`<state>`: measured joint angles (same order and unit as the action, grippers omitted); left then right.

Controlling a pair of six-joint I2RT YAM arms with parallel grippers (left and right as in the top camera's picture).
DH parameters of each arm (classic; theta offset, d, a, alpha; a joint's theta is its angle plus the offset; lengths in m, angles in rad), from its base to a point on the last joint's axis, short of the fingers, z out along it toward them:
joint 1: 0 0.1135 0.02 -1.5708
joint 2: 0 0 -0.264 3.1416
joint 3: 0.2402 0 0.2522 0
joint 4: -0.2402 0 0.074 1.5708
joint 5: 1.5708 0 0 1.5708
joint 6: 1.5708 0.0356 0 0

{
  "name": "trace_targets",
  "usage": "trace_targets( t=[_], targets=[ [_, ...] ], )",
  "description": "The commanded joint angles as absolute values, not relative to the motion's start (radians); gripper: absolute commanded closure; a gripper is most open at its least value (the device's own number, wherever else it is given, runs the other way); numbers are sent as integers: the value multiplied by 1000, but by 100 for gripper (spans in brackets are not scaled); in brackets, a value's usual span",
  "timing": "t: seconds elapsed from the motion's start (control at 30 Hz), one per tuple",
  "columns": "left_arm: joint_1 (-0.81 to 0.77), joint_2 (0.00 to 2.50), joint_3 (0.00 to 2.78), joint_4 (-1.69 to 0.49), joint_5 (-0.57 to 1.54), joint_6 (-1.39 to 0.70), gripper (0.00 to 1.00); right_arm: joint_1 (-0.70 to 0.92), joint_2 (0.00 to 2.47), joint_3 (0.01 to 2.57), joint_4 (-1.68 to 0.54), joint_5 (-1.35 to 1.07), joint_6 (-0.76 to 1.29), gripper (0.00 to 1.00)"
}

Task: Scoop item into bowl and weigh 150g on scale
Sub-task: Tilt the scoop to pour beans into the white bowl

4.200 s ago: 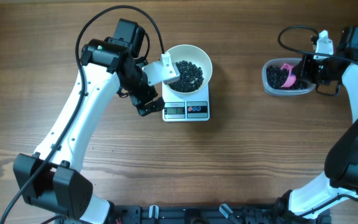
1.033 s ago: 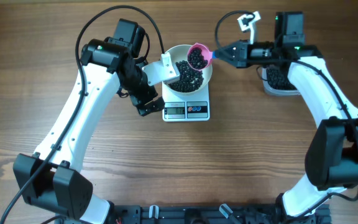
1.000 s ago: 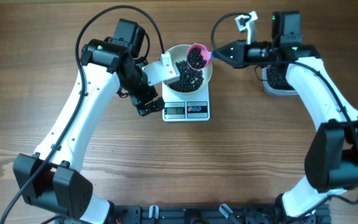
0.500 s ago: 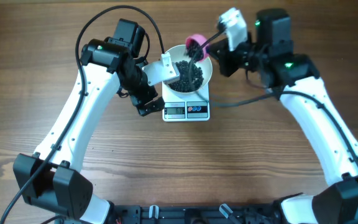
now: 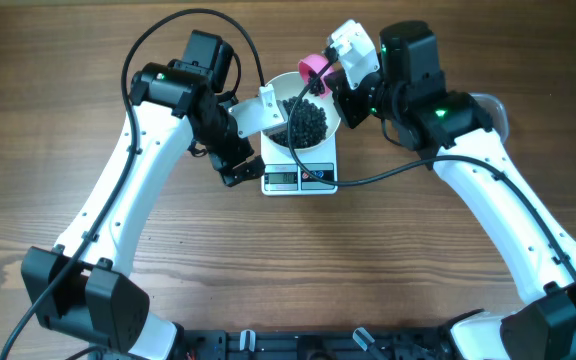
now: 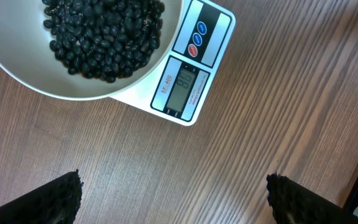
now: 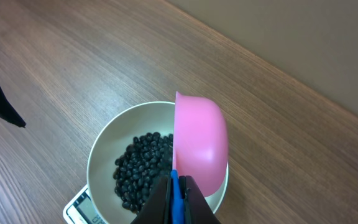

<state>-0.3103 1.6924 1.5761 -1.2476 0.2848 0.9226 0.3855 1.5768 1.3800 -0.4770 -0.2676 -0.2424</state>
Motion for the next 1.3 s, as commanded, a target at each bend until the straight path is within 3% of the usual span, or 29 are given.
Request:
trace_targets(
  t=[0.0,0.23,0.43,0.77,1.07,1.27],
  targets=[
    [-305,1706,1570,-1245,287,936,0,384,1558,1394,-471,-263,-268,96],
    [-305,1706,1570,-1245,287,936,0,384,1559,1394,-472,-308,-297,96],
    [-305,1706,1570,-1245,287,936,0,389,1565,1394,-502,-416,-490,96],
    [-305,1706,1570,-1245,287,936,0,392,1568,1394,-533,-384,-563,96],
    [-305,1706,1570,-1245,287,936,0,392,1587,1394,-525,-382,-545,96],
    [-305,1706,1570,-1245,287,936,0,353,1586,1394,-447,-334,-299,96]
  ],
)
